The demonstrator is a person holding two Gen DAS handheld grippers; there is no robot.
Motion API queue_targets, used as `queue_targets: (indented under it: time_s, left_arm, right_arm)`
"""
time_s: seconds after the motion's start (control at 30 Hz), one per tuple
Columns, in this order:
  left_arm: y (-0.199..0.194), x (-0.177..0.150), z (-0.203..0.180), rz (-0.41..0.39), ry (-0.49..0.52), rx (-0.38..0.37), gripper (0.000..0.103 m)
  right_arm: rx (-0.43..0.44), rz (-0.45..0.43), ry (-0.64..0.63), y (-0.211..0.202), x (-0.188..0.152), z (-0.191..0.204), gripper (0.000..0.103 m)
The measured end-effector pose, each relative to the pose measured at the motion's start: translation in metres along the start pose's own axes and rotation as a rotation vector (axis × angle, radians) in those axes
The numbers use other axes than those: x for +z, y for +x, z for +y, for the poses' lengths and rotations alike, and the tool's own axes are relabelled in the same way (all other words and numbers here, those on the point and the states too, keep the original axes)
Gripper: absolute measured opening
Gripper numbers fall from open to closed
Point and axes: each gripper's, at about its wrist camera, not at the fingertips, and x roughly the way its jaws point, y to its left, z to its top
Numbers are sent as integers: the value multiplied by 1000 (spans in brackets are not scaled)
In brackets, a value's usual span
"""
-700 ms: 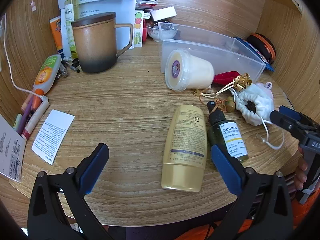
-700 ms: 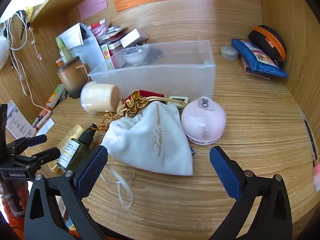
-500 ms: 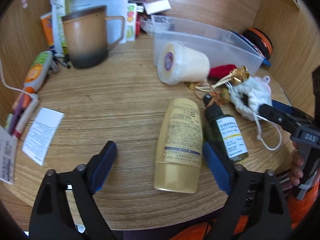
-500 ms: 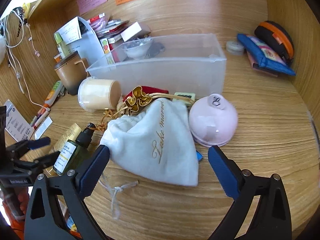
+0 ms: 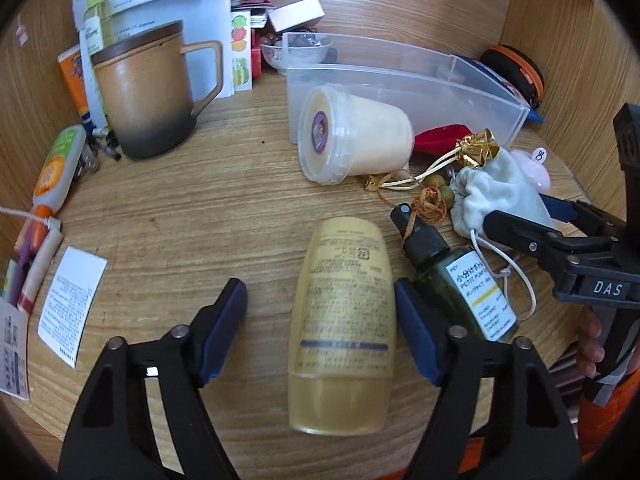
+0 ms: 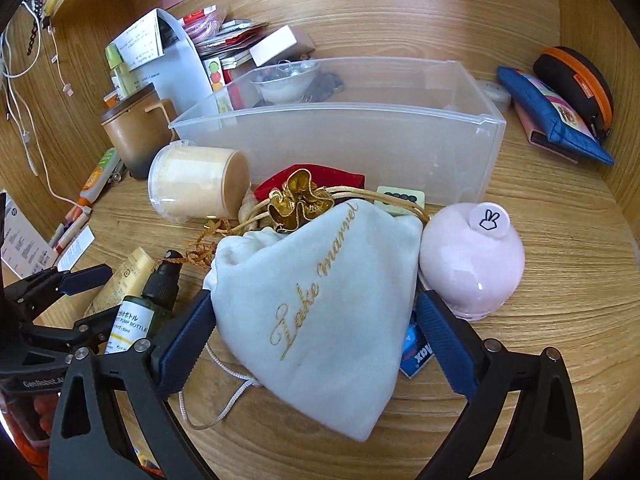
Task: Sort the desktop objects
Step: 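Grasp the white drawstring pouch with the right gripper while the left grasps the gold tube, then carry the white pouch and gold tube into the clear box and release both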
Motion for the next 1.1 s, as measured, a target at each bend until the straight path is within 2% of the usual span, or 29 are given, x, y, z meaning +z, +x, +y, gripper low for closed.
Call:
queue_targets:
  time_s: [0.1,0.27,0.5,0.67,0.8,1.1]
  left_arm:
    - [3,1,-4,-8,27,13,66]
    - [5,2,-11,-31,60,24,49]
    - [6,2,-8,-47,25,8,48]
    - [5,1,-2,-53,-11,40,48]
    - [2,0,1,-60,-29,37,48]
    - [-13,9,1,-111,-38,54,48]
  right_arm:
    - [0,-11,-15,0,0,3,83]
    - [-8,-23,-43,0,-1,7,63]
    - [24,-55,-18,-7,-2,4,47]
    - [20,-87,-32,-20,-3,7,46]
    - [33,-114,-18,-32,-3,4,45]
    - [94,-179,29,-65,4,-9,45]
